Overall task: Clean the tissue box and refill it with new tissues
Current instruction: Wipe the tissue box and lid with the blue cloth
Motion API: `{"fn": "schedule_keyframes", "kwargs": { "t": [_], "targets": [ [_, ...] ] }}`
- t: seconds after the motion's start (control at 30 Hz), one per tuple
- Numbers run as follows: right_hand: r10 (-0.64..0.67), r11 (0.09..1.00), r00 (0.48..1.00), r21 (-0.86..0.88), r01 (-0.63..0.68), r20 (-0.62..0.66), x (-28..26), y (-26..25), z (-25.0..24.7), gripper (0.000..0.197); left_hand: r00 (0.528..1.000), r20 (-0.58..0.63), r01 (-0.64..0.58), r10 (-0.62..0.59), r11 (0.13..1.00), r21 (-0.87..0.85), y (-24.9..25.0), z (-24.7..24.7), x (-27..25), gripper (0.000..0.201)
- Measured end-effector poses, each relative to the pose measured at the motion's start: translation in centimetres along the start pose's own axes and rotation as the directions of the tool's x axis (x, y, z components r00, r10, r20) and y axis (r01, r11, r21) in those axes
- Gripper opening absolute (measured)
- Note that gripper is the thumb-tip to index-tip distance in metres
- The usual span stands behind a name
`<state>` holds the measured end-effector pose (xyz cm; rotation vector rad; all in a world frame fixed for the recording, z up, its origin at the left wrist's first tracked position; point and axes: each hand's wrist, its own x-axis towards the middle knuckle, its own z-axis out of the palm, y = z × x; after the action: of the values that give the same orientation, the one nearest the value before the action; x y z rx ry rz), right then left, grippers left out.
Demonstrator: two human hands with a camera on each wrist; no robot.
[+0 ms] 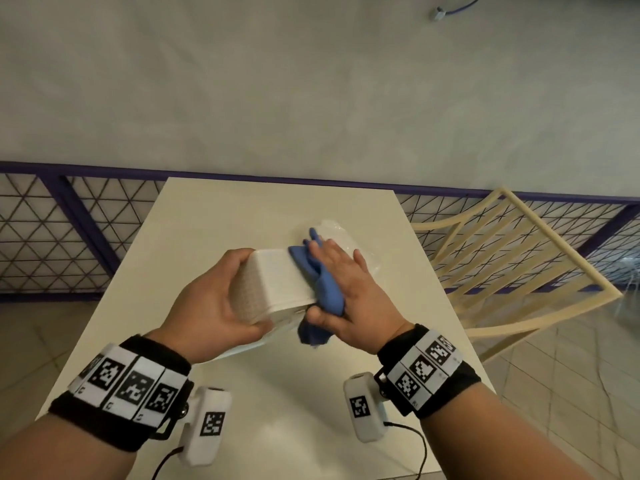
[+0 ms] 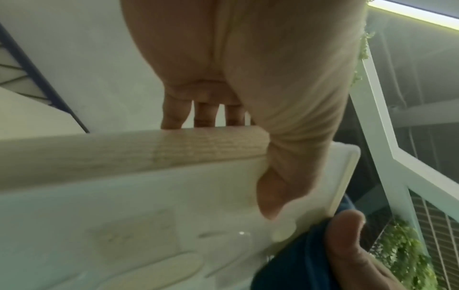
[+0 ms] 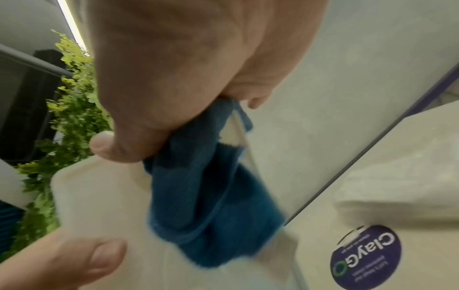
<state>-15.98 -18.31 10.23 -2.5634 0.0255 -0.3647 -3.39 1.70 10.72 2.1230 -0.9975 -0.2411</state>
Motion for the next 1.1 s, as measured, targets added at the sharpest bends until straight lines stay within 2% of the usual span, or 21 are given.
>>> {"fn": "schedule_keyframes", "kwargs": {
  "t": [0.07, 0.17, 0.2, 0.27, 0.33, 0.4, 0.43, 0.53, 0.63, 0.7, 0.8, 0.9, 0.97, 1.03, 1.1],
  "targets": [
    [0.082, 0.996, 0.996, 0.032, -0.081, -0.018, -0.1, 0.1, 0.0, 0.095, 1.0, -0.004, 0.005, -0.005, 1.0, -0.016, -0.1, -0.1, -0.3, 0.086],
    [0.135, 0.99, 0.991, -0.037, -0.135, -0.009, 0.2, -2.3, 0.9, 0.114, 1.0, -0.009, -0.009, 0.009, 1.0, -0.001, 0.2, 0.1, 0.0, 0.084],
    [0.139, 0.99, 0.99, -0.039, -0.139, -0.001, 0.5, -3.6, 1.2, 0.112, 1.0, -0.006, -0.01, 0.01, 1.0, 0.0, 0.3, 0.3, 0.1, 0.083],
    [0.108, 0.994, 0.994, -0.006, -0.109, -0.013, 1.0, -5.8, 2.2, 0.092, 1.0, -0.004, 0.014, -0.014, 0.999, -0.033, 0.6, 0.7, 0.3, 0.074],
    [0.028, 0.999, 0.998, -0.044, -0.031, -0.06, 1.3, -6.7, 2.8, 0.072, 0.999, -0.018, 0.038, -0.039, 0.998, -0.057, 0.5, 1.0, 0.3, 0.062],
    [-0.038, 0.997, 0.992, -0.065, 0.03, -0.119, 1.2, -5.3, 2.9, 0.059, 0.998, -0.045, 0.029, -0.033, 0.997, -0.072, 0.2, 0.9, -0.1, 0.067],
    [-0.013, 1.0, 0.989, -0.024, 0.009, -0.149, 1.0, -3.9, 2.7, 0.057, 0.998, -0.058, 0.014, -0.018, 0.997, -0.071, 0.0, 0.8, -0.5, 0.073],
    [0.229, 0.961, 0.961, 0.19, -0.199, -0.156, 0.6, -0.2, 2.0, 0.059, 0.998, -0.066, -0.001, -0.001, 0.999, -0.033, -0.5, 0.5, -1.2, 0.081],
    [0.35, 0.905, 0.927, 0.303, -0.297, -0.135, 0.8, -0.3, 2.6, 0.06, 0.996, -0.085, -0.003, 0.003, 1.0, -0.008, -0.5, 0.7, -1.1, 0.083],
    [0.326, 0.925, 0.935, 0.249, -0.286, -0.137, 1.1, -1.9, 3.1, 0.065, 0.994, -0.109, 0.001, 0.003, 0.999, 0.036, -0.4, 0.9, -0.7, 0.081],
    [0.205, 0.97, 0.976, 0.15, -0.192, -0.075, 1.3, -4.9, 4.0, 0.067, 0.995, -0.097, 0.039, -0.029, 0.994, 0.104, -0.2, 1.3, 0.2, 0.073],
    [0.07, 0.995, 0.997, 0.078, -0.068, -0.027, 1.4, -6.4, 4.6, 0.062, 0.992, -0.089, 0.093, -0.088, 0.994, 0.05, -0.1, 1.8, 0.6, 0.05],
    [0.016, 1.0, 0.999, 0.006, -0.016, -0.033, 1.7, -5.9, 4.5, 0.055, 0.992, -0.103, 0.081, -0.075, 0.995, 0.052, -0.3, 2.2, 0.5, 0.049],
    [0.027, 0.999, 0.998, -0.034, -0.029, -0.06, 1.9, -4.8, 4.2, 0.052, 0.993, -0.116, 0.011, -0.004, 0.998, 0.066, -0.5, 2.6, 0.5, 0.047],
    [0.106, 0.993, 0.991, 0.057, -0.102, -0.077, 2.3, -3.9, 4.0, 0.049, 0.99, -0.117, -0.073, 0.078, 0.996, 0.046, -0.7, 2.7, 0.5, 0.048]
  ]
}}
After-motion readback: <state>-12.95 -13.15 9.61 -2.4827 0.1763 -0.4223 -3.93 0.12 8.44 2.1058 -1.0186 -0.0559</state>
